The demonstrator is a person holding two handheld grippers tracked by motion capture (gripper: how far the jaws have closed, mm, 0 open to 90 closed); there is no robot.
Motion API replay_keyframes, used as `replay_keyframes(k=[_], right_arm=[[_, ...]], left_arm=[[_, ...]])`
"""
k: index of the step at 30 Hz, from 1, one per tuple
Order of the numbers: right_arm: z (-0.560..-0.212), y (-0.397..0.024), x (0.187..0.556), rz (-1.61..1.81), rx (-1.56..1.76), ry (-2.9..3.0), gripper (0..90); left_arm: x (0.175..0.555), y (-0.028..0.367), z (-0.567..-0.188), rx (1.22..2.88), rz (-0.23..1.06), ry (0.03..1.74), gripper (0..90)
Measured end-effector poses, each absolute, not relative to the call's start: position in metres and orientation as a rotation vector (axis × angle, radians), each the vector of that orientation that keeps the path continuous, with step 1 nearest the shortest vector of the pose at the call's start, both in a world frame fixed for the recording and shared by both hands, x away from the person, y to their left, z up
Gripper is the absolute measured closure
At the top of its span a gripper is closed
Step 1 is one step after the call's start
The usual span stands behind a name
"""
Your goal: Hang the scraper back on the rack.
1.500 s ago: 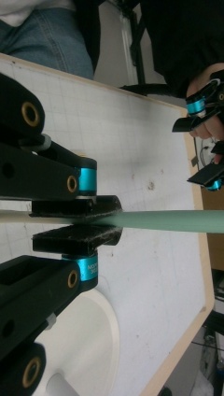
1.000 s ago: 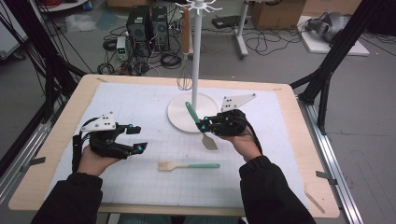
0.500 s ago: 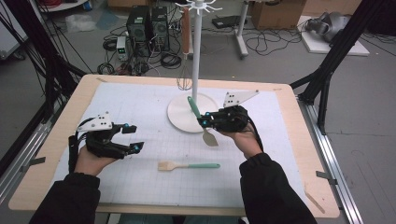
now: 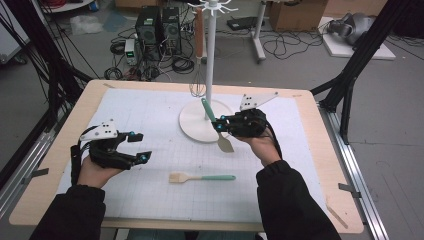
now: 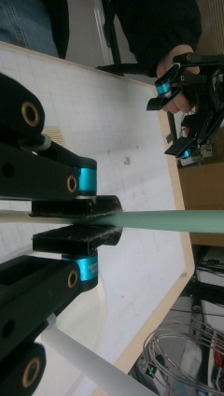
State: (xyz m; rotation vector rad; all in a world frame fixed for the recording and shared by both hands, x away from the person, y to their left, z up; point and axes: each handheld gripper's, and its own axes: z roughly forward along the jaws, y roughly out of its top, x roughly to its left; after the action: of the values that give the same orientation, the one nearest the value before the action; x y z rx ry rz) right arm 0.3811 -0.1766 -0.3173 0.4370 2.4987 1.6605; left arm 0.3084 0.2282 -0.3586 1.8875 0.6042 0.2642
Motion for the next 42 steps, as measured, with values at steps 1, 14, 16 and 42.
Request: replay_keyframes(k=[1, 14, 16, 42], right_arm=[[-0.317, -0.177, 0.381, 1.663, 0.441, 2.500, 84.3], [-0.302, -0.176, 0.386, 1.666, 0.431, 2.474, 84.3], [-0.300, -0.176, 0.387, 1.674, 0.432, 2.464, 84.3], [-0.245, -0.175, 0.404, 1.718, 0.426, 2.369, 84.3]], left_arm=[[0.308, 0.228, -0.359, 1.888, 0.265, 0.604, 26.2], [0.309, 0.229, -0.358, 1.886, 0.269, 0.603, 26.0], [0.309, 0.230, -0.358, 1.886, 0.268, 0.604, 26.0], [0.309, 0.232, -0.360, 1.880, 0.277, 0.619, 24.8]])
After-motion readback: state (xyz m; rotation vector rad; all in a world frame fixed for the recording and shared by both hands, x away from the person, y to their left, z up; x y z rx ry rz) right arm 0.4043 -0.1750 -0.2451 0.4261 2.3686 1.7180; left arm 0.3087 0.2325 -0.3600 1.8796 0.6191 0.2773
